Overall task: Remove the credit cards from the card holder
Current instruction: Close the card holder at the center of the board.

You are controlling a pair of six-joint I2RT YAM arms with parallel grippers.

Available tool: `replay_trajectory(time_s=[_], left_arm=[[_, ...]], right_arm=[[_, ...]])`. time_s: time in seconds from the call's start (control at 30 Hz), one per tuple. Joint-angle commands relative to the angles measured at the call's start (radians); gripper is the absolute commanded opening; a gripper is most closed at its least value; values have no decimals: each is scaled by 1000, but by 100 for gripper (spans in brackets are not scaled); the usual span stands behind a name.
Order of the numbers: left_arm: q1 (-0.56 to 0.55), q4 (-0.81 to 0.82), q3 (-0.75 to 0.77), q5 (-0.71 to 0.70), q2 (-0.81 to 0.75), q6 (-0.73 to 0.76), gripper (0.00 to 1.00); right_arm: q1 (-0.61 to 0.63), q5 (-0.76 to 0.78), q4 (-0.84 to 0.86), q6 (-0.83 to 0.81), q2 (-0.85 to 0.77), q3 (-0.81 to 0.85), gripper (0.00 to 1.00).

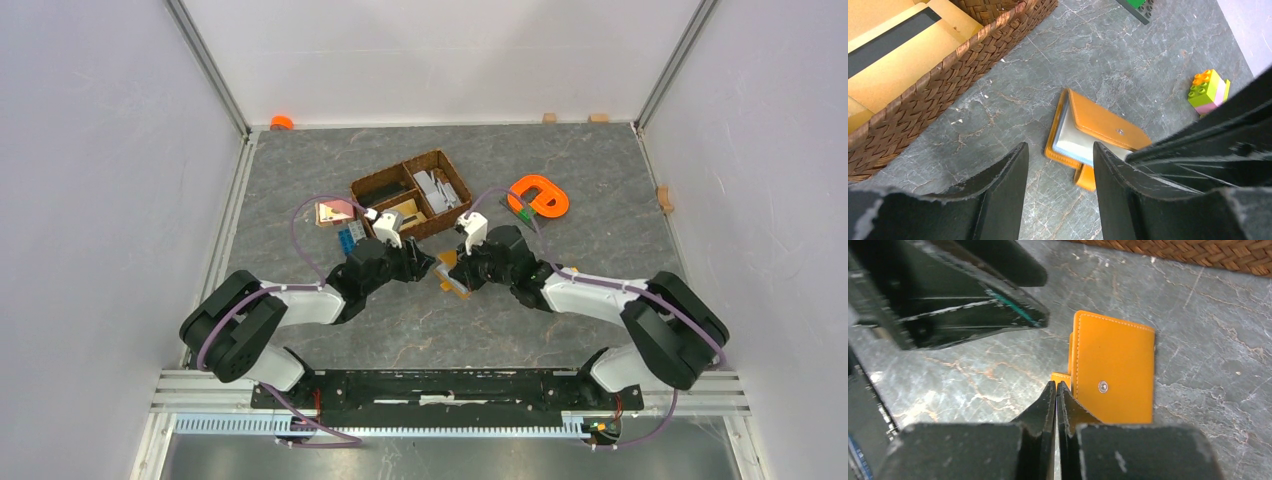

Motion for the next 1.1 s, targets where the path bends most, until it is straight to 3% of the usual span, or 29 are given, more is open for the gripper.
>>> replay_trajectory(time_s=[0.0, 0.23, 0.43, 0.77, 0.9, 1.07], left_arm=[[4, 61, -9, -23, -21, 35, 56], [4, 65, -12, -24, -21, 37, 55], [4, 65, -17, -23, -35, 44, 54], [4, 70, -30, -62, -66, 57, 54], [4, 90, -30, -48, -51, 53, 54], [4, 122, -38, -31, -41, 45, 54]], right_arm=[[-1, 36, -32, -28, 66, 68, 7], [-1, -1, -23, -35, 53, 56, 8], [-1, -41, 28, -22, -50, 13, 8], [-1, 213, 64, -38, -184, -60, 4], [-1, 321, 26, -49, -133, -40, 2], [-1, 311, -43, -74, -12, 20, 2]])
